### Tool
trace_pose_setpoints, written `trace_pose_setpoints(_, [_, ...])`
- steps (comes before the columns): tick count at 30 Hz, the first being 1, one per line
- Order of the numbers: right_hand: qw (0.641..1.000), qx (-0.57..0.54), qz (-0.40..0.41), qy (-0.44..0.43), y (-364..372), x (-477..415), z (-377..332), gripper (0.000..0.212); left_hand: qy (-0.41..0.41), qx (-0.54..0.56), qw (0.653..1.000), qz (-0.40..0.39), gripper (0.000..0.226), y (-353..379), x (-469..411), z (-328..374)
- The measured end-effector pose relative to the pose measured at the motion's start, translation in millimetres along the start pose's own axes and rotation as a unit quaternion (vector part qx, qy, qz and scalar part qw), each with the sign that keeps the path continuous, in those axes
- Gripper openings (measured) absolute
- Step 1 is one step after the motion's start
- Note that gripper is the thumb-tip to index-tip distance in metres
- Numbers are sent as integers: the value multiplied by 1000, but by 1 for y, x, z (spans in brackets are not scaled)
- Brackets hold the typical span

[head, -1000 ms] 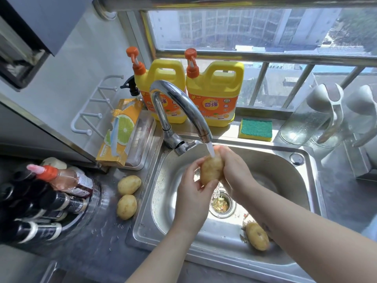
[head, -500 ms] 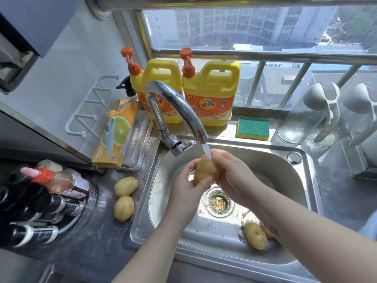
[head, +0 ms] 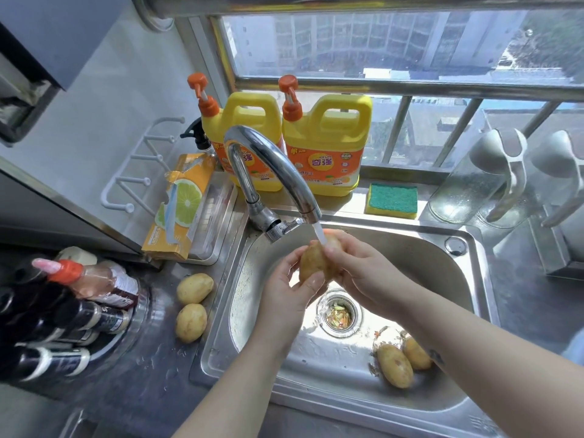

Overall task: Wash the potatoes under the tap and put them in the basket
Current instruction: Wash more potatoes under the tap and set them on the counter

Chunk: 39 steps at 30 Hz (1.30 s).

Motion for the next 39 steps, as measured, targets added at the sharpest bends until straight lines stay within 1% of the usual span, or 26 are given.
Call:
trace_pose_setpoints(2, [1000, 6, 7, -15, 0, -1, -1, 37, 7, -19, 1000, 7, 43, 0, -1, 0])
trace_pose_setpoints(3, [1000, -5, 29, -12, -2, -3, 0, 39, 15, -31, 999, 8, 43, 1, -1, 2])
trace_pose_setpoints(5, [996, -14, 91, -16, -7, -7, 0, 28, 39, -63, 997, 9, 45, 4, 0, 5])
trace_pose_setpoints(6, [993, -5, 116, -22, -8, -8, 0, 25, 54, -86, 995, 12, 46, 5, 2, 6])
trace_pose_setpoints(8, [986, 13, 162, -17, -10, -9, 4, 39, 88, -136, 986, 26, 47, 8, 7, 7])
trace_pose_setpoints(10, [982, 18, 186, -22, -10, -8, 4, 45, 113, -156, 980, 49, 47, 8, 10, 9])
trace_pose_setpoints(12, [982, 43, 179, -31, -7, -6, 4, 53, 126, -148, 979, 63, 45, 7, 12, 13])
trace_pose_setpoints(14, [983, 89, 155, -45, -2, -4, 0, 60, 131, -138, 979, 72, 44, 7, 12, 18])
trace_pose_setpoints(16, [978, 146, 131, -71, 0, -2, -5, 57, 130, -133, 980, 76, 45, 6, 11, 21])
trace_pose_setpoints(17, [969, 193, 127, -88, 0, -1, -9, 54, 131, -132, 980, 77, 48, 7, 11, 22])
trace_pose_setpoints(19, [939, 291, 128, -130, 0, 4, -19, 54, 142, -151, 975, 85, 55, 5, 11, 24])
trace_pose_setpoints(20, [929, 318, 123, -145, 1, 6, -21, 56, 150, -167, 970, 90, 57, 5, 12, 25])
trace_pose_setpoints(22, [925, 333, 113, -147, 1, 6, -18, 57, 164, -190, 964, 92, 60, 4, 14, 25])
trace_pose_setpoints(24, [933, 318, 110, -124, -3, 1, -10, 50, 172, -199, 961, 91, 60, 3, 15, 23])
trace_pose_setpoints(27, [960, 242, 100, -98, -4, -4, -2, 32, 182, -214, 956, 84, 62, 3, 18, 20])
trace_pose_setpoints(28, [964, 225, 106, -99, -6, -5, -2, 29, 191, -223, 952, 86, 65, 3, 20, 19])
trace_pose_setpoints(30, [966, 211, 116, -97, -7, -6, -7, 30, 211, -241, 942, 99, 71, 3, 22, 21])
trace_pose_setpoints(33, [975, 155, 136, -83, -8, -7, -6, 33, 244, -278, 923, 101, 77, 5, 23, 25])
trace_pose_setpoints(36, [980, 85, 171, -52, -13, -8, 0, 32, 269, -310, 907, 93, 73, 8, 23, 32])
trace_pose_setpoints(37, [983, 62, 167, -43, -13, -7, 1, 31, 276, -321, 901, 91, 71, 9, 22, 33])
trace_pose_setpoints(39, [990, 37, 130, -31, -7, -5, 0, 23, 289, -340, 891, 89, 70, 9, 22, 35])
Point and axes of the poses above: each hand's wrist, its own x-axis away from the middle knuckle, its own y-axis out of the palm, z = x × y, the point moved 7 cm from there along -x, towards the middle knuckle, and after that the axes turned 10 degrees about z, right-handed, at the moved point
